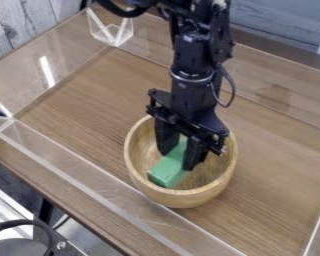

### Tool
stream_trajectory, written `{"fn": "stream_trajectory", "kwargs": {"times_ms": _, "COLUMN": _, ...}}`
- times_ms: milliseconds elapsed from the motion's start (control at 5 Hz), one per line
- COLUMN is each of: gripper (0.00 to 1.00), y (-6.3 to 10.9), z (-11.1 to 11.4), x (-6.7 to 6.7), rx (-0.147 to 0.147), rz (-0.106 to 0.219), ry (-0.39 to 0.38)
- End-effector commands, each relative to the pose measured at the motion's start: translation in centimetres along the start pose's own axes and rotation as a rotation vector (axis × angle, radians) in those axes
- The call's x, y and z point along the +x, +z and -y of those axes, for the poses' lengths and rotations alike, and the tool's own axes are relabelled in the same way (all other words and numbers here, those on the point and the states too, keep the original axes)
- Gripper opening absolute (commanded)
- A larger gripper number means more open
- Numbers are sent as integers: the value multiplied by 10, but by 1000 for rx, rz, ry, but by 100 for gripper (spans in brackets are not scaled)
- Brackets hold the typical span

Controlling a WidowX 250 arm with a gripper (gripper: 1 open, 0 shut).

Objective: Remove the green block from inside the brown bowl and put it on the table

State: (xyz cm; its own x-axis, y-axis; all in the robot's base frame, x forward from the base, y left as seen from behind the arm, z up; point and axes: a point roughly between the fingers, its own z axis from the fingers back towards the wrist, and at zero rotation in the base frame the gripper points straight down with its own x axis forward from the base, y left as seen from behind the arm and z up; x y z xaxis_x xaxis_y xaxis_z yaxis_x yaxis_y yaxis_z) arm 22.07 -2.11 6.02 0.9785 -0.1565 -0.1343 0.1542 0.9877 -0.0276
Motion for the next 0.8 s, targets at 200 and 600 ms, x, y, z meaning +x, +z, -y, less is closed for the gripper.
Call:
{"fn": "stream_trajectory", "kwargs": {"times_ms": 200, "gripper": 0, "y": 24, "z": -3, "x": 10, "rx": -4, "rz": 79, "ry": 11}}
{"fn": "stream_trajectory", "kwargs": {"times_ms": 600, "gripper": 0, "y": 32, "z": -5, "x": 10, "rx": -10, "rz": 85, "ry": 19}}
